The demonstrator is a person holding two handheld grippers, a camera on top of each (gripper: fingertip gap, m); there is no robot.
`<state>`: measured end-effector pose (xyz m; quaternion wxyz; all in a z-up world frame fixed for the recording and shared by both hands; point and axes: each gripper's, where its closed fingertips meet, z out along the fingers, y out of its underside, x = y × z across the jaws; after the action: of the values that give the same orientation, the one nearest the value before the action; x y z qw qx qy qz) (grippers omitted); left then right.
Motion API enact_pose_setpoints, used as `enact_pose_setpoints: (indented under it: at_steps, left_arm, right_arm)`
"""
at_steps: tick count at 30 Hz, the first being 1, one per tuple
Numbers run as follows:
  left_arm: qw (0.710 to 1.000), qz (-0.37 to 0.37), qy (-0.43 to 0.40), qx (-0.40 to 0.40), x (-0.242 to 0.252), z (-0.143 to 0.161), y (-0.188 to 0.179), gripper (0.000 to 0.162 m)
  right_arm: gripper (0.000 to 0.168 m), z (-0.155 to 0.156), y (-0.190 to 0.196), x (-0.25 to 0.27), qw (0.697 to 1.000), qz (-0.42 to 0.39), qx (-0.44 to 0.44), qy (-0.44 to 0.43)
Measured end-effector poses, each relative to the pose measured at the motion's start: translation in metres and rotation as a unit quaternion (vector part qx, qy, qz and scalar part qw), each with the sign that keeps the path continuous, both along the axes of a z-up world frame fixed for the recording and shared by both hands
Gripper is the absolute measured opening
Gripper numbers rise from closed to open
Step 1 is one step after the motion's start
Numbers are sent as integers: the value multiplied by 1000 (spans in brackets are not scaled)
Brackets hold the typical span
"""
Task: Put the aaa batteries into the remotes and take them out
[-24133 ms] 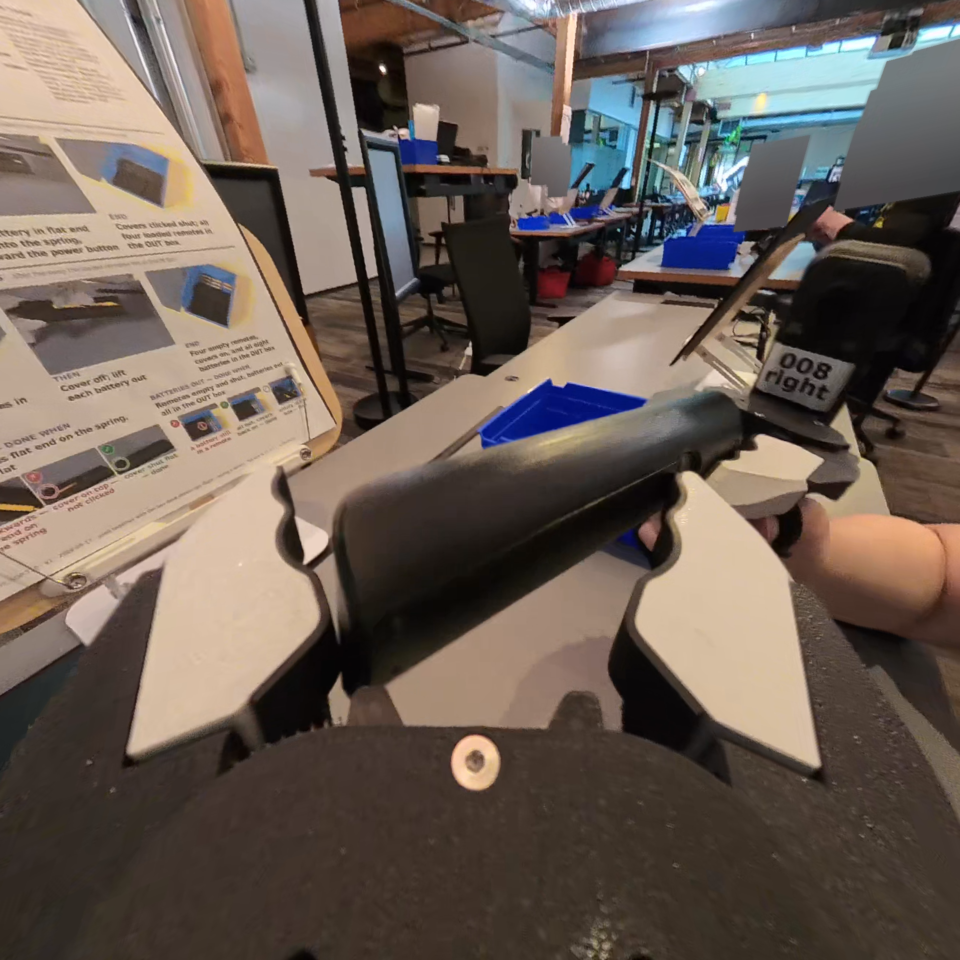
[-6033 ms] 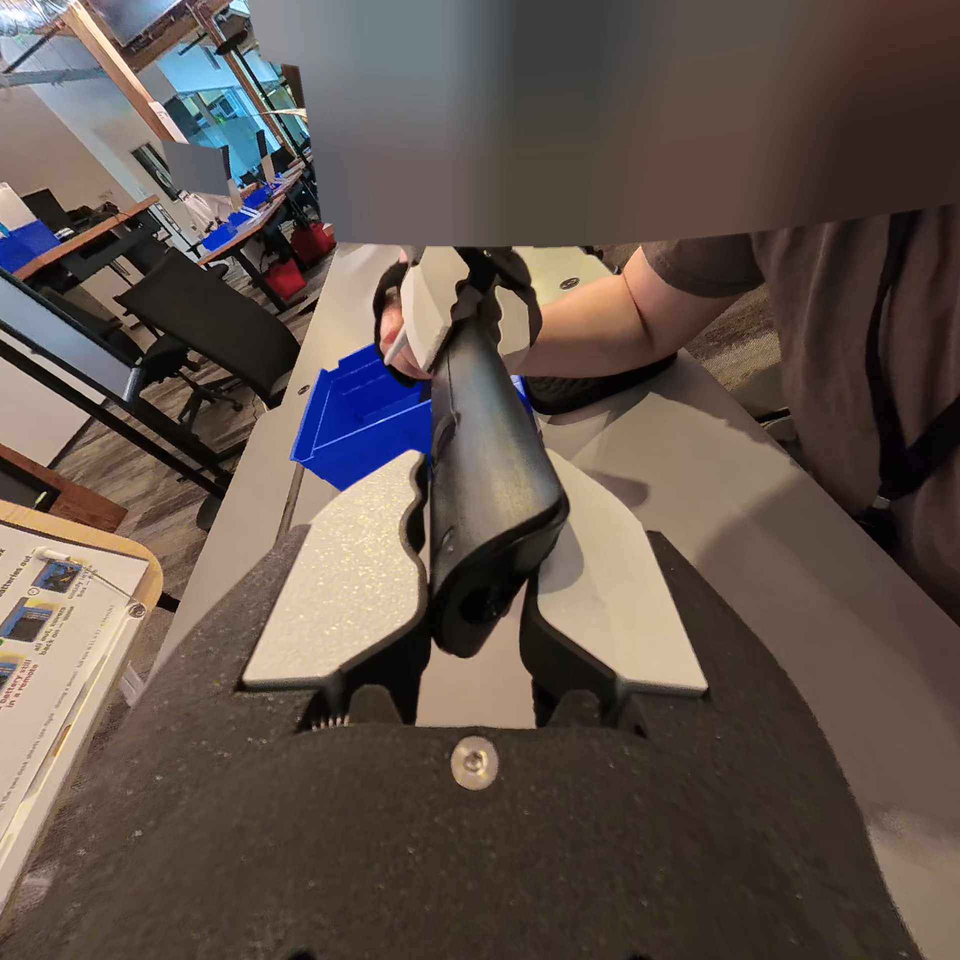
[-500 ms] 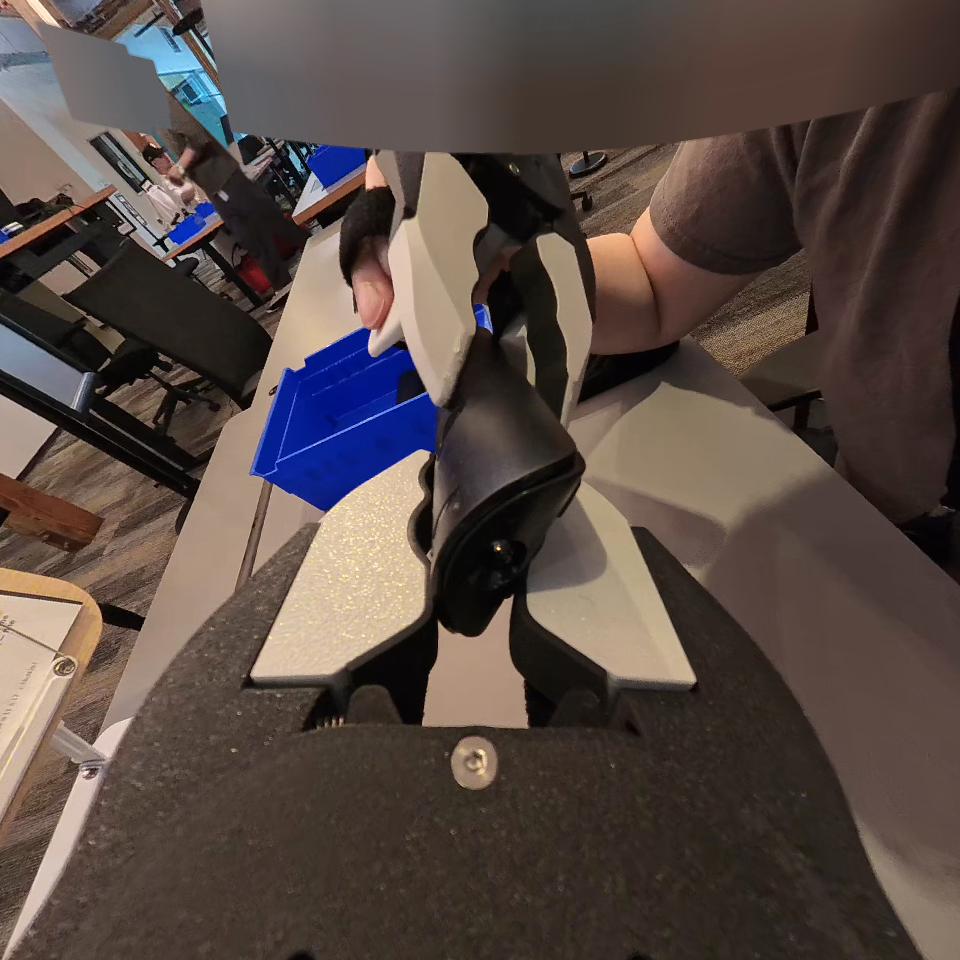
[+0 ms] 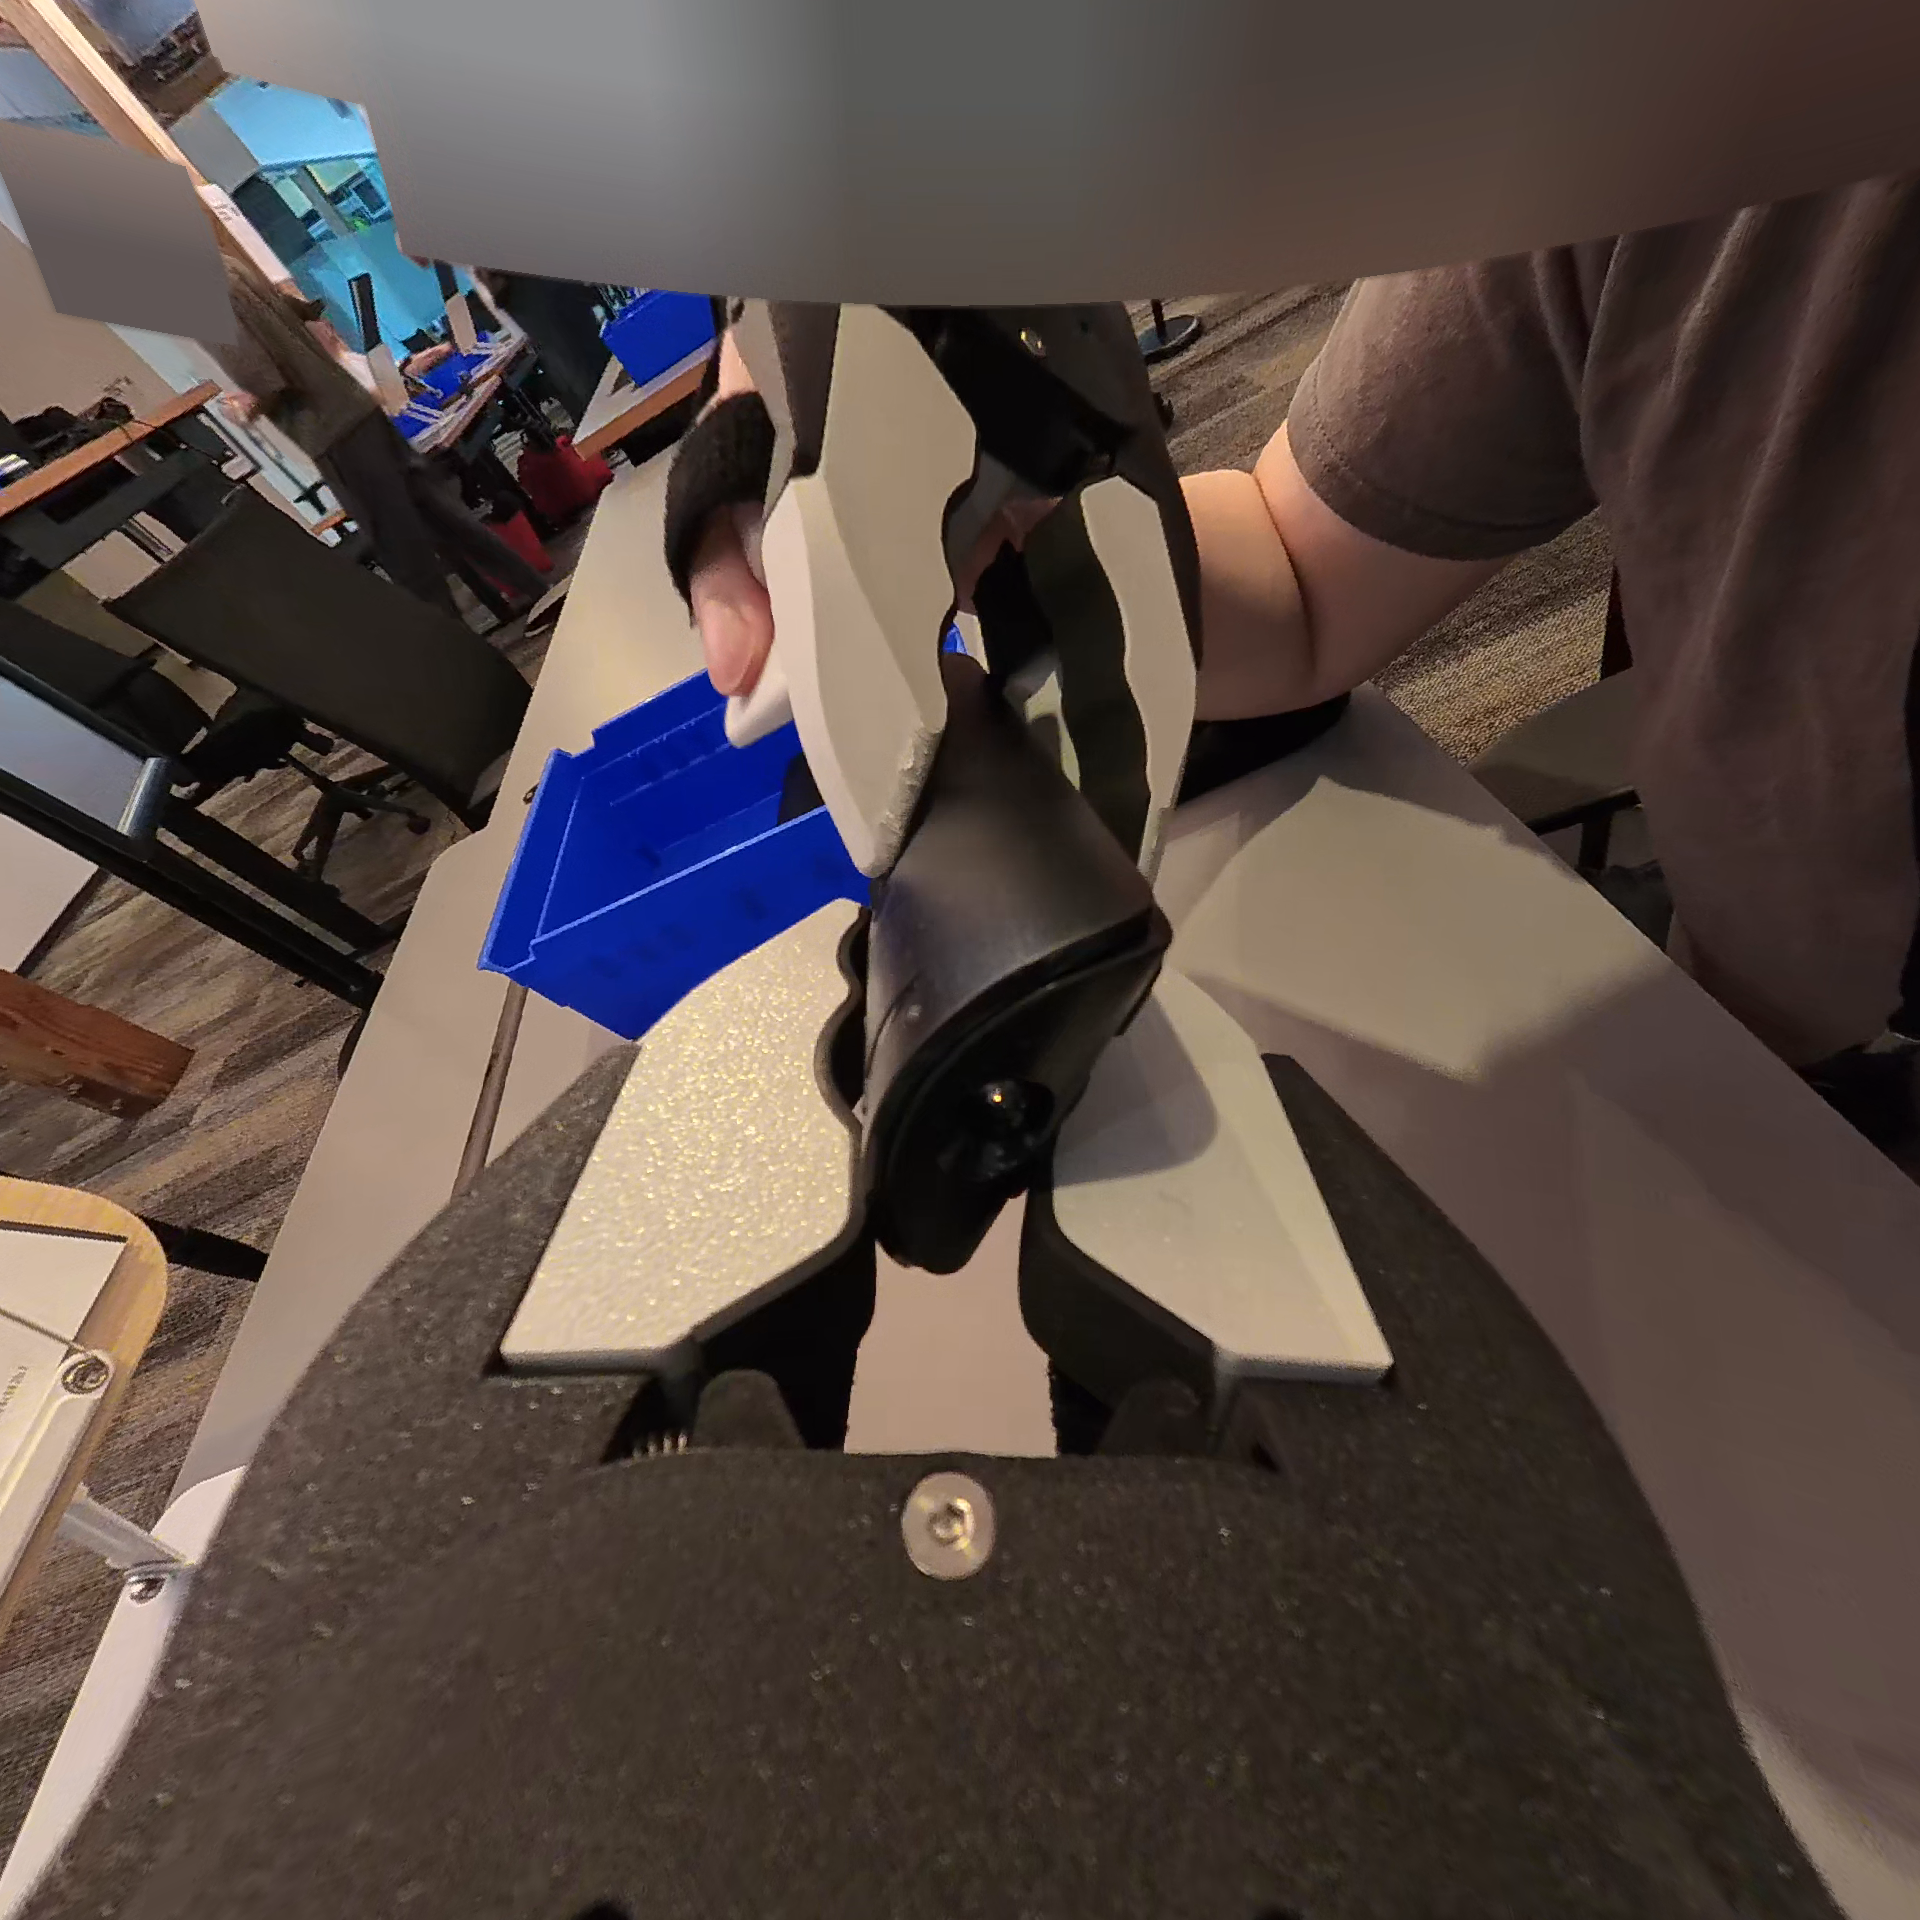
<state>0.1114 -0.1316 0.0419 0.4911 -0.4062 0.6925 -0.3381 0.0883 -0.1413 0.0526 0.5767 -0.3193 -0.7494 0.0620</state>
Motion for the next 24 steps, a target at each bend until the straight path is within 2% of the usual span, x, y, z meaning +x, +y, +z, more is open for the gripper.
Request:
enact_pose_setpoints:
  at_steps: [9, 16, 21, 24]
  left_arm:
    - [1000, 0, 8, -30, -1, -5, 5, 28]
    - [998, -2, -4, -59, 0, -4, 9, 28]
    - [999, 5, -3, -53, -2, -2, 12, 29]
    - [999, 7, 15, -35, 0, -10, 11, 29]
  right_arm:
    - [45, -5, 6, 0, 997, 5, -78, 3]
    - [44, -4, 13, 6, 993, -26, -114, -8]
    - [43, -5, 15, 15, 985, -57, -160, -25]
    - [43, 1, 11, 13, 986, -50, -159, -11]
